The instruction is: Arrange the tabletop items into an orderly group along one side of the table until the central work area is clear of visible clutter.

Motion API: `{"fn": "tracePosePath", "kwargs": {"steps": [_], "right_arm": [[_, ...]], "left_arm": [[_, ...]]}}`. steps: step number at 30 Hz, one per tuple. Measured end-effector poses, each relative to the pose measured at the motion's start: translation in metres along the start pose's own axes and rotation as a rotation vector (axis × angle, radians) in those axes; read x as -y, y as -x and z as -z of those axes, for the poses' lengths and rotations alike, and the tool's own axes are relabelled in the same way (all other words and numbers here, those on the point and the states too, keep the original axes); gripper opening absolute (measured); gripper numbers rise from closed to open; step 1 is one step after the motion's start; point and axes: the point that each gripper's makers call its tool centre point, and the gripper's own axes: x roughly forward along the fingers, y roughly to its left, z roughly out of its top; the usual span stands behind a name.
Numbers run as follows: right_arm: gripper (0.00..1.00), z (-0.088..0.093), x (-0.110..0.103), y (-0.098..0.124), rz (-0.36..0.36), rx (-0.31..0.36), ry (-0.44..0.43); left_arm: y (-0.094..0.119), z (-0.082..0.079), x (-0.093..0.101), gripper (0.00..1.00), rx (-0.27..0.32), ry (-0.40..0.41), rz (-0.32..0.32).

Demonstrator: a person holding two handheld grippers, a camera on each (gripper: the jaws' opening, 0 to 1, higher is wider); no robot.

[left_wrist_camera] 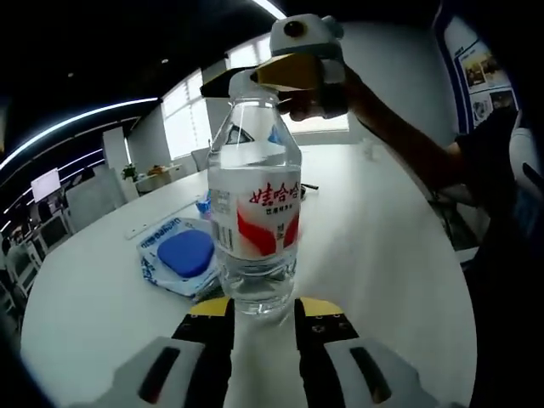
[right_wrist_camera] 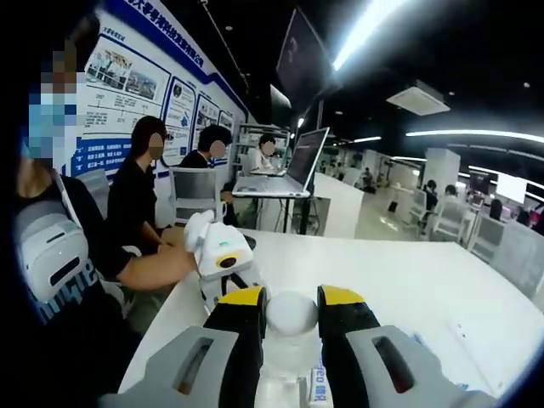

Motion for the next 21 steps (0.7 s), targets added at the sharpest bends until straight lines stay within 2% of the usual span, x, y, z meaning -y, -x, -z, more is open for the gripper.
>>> {"fn": "tracePosePath", "kwargs": {"steps": [6,13,16,21], "right_arm": [[0.22,-0.001,0.003,-0.015,-0.014,-0.016,-0.007],[0.22,0.0,0.004,-0.012,-0.02,-0.012,-0.024],[0.22,-0.001,0.004,-0.013,-0.01,-0.016,-0.018],[0.25,-0.003,0.005,-0.013,0.051,-0.013,-0.028]], "left_arm": [[-0.006,0.005,0.004,0.25,-0.006,0.009,0.021],[-0.003,0.005,0.001,0.25,-0.007,0.01,0.024],[-0.003,0.005,0.001,0.25,-0.007,0.011,0.025],[0.004,0.001,-0.005,0.28,0.014,0.016,0.008]]}}
